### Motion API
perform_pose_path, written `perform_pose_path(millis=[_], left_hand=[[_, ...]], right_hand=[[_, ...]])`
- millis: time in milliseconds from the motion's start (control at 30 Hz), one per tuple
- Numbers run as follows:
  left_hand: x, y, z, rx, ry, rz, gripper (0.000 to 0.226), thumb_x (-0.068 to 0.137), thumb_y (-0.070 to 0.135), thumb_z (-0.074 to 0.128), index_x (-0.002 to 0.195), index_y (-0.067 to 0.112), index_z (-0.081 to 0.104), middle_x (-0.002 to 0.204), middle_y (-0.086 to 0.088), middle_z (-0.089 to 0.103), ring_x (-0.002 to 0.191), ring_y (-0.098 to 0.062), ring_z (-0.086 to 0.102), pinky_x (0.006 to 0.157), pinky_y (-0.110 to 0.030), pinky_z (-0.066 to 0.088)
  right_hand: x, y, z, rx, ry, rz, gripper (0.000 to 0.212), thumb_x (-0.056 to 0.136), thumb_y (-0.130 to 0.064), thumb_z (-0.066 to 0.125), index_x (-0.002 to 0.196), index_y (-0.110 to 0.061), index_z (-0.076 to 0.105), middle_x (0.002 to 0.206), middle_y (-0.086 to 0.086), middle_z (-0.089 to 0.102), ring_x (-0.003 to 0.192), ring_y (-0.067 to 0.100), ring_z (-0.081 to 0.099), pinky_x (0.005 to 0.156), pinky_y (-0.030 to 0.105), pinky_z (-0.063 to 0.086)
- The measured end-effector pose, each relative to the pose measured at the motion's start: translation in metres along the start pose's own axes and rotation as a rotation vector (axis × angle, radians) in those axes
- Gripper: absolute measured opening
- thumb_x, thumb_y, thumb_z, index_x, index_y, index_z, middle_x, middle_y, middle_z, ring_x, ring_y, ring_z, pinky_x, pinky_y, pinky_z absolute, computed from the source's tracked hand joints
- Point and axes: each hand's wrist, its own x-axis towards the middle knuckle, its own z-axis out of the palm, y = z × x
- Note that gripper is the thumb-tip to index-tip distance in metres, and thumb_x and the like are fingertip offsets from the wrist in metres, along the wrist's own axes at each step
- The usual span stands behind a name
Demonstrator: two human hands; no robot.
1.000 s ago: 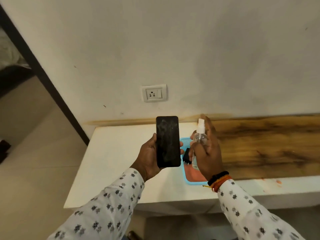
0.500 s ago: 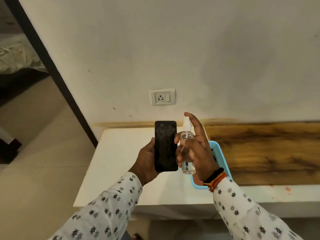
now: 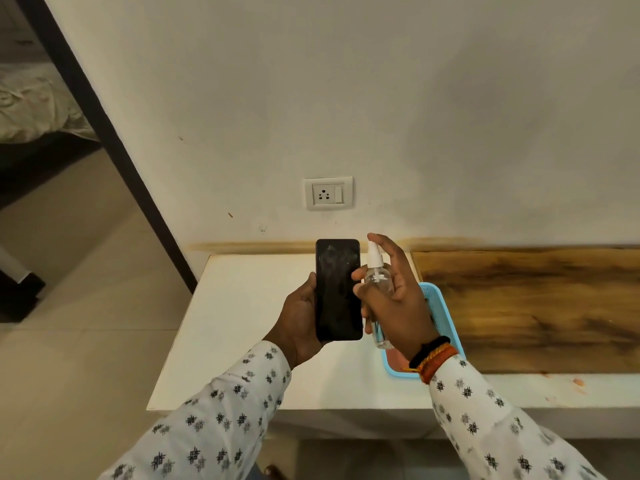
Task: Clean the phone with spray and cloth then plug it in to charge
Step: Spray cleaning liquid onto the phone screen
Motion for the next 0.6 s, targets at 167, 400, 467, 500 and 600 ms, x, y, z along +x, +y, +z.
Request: perform_pose_path(millis=[167, 400, 467, 500, 600], left_hand=[[0.001, 0.0, -0.002, -0.023, 0.023, -0.024, 0.067, 0.101, 0.059, 0.023, 0.111, 0.021, 0.077, 0.114, -0.009, 0.075, 0.098, -0.03, 0.074, 0.086, -0.043, 0.054], [0.001, 0.0, -0.004, -0.023, 0.047, 0.005, 0.064, 0.101, 0.059, 0.026, 0.112, 0.02, 0.076, 0.117, -0.012, 0.073, 0.099, -0.032, 0.074, 0.09, -0.046, 0.052], [0.002, 0.001, -0.005, -0.027, 0.051, 0.008, 0.065, 0.1, 0.059, 0.026, 0.111, 0.02, 0.077, 0.119, -0.013, 0.073, 0.1, -0.032, 0.073, 0.092, -0.046, 0.051], [0.002, 0.001, -0.005, -0.027, 0.051, 0.009, 0.065, 0.101, 0.059, 0.026, 0.112, 0.02, 0.076, 0.12, -0.013, 0.072, 0.101, -0.032, 0.073, 0.093, -0.047, 0.051], [0.003, 0.001, -0.006, -0.025, 0.062, 0.009, 0.065, 0.1, 0.06, 0.025, 0.114, 0.02, 0.075, 0.12, -0.012, 0.072, 0.101, -0.032, 0.073, 0.094, -0.046, 0.051]], right_hand=[[0.004, 0.002, 0.006, -0.31, 0.091, -0.112, 0.071, 0.086, -0.019, 0.058, 0.134, -0.063, 0.029, 0.078, -0.008, 0.062, 0.061, 0.018, 0.064, 0.052, 0.032, 0.059], [0.009, 0.003, 0.012, -0.551, 0.159, -0.144, 0.066, 0.087, -0.026, 0.054, 0.136, -0.057, 0.023, 0.09, -0.009, 0.058, 0.073, 0.013, 0.061, 0.069, 0.036, 0.061], [0.008, 0.004, 0.013, -0.581, 0.165, -0.149, 0.066, 0.088, -0.025, 0.054, 0.137, -0.056, 0.022, 0.092, -0.008, 0.058, 0.075, 0.014, 0.061, 0.071, 0.037, 0.06], [0.008, 0.005, 0.013, -0.586, 0.168, -0.152, 0.066, 0.088, -0.025, 0.054, 0.137, -0.056, 0.022, 0.092, -0.007, 0.059, 0.075, 0.015, 0.061, 0.071, 0.037, 0.06], [0.008, 0.007, 0.014, -0.601, 0.189, -0.164, 0.065, 0.088, -0.025, 0.055, 0.136, -0.054, 0.023, 0.092, -0.007, 0.058, 0.075, 0.016, 0.061, 0.071, 0.036, 0.059]])
